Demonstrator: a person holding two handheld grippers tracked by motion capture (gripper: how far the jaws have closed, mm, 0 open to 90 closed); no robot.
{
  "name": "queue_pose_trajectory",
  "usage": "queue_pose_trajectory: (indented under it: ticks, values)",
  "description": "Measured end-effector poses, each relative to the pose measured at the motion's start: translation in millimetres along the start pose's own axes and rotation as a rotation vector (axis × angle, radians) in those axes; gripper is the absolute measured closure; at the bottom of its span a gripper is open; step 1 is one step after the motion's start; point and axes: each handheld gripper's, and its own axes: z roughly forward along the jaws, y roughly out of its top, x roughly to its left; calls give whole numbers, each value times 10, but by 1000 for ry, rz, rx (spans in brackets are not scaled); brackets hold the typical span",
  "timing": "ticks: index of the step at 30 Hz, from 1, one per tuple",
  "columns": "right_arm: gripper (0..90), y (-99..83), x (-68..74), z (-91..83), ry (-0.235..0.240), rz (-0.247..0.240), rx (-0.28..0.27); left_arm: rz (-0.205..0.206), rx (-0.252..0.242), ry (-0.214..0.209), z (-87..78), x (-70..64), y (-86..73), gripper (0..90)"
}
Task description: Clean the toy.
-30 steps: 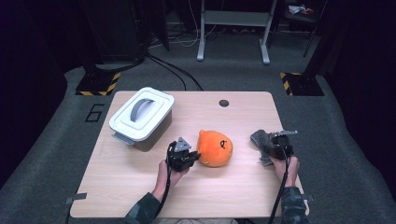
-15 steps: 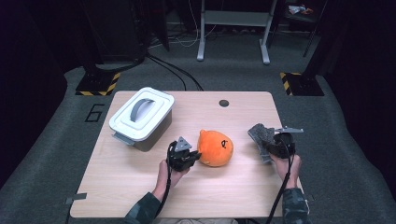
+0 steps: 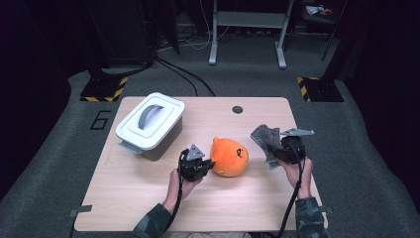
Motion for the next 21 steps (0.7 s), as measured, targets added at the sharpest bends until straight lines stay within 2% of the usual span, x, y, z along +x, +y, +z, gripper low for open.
queue_pose_trajectory:
  ticks: [8, 14, 15, 16, 19, 21]
  values:
    - [747, 265, 332, -48, 89, -46, -42, 15, -5, 0, -3, -22, 14, 818]
    - [746, 447, 677, 87, 132, -128, -8, 10, -8, -6, -2, -41, 28, 819]
    - [746, 447, 677, 87, 132, -128, -8, 13, -7, -7, -1, -49, 31, 819]
    - [746, 499, 793, 151, 143, -150, 4, 20, -9, -6, 0, -55, 34, 820]
    - [745, 550, 912, 238, 151, -183, 17, 21, -9, -8, 2, -53, 33, 820]
    - [745, 563, 955, 267, 151, -186, 25, 21, -9, -8, 2, -50, 34, 820]
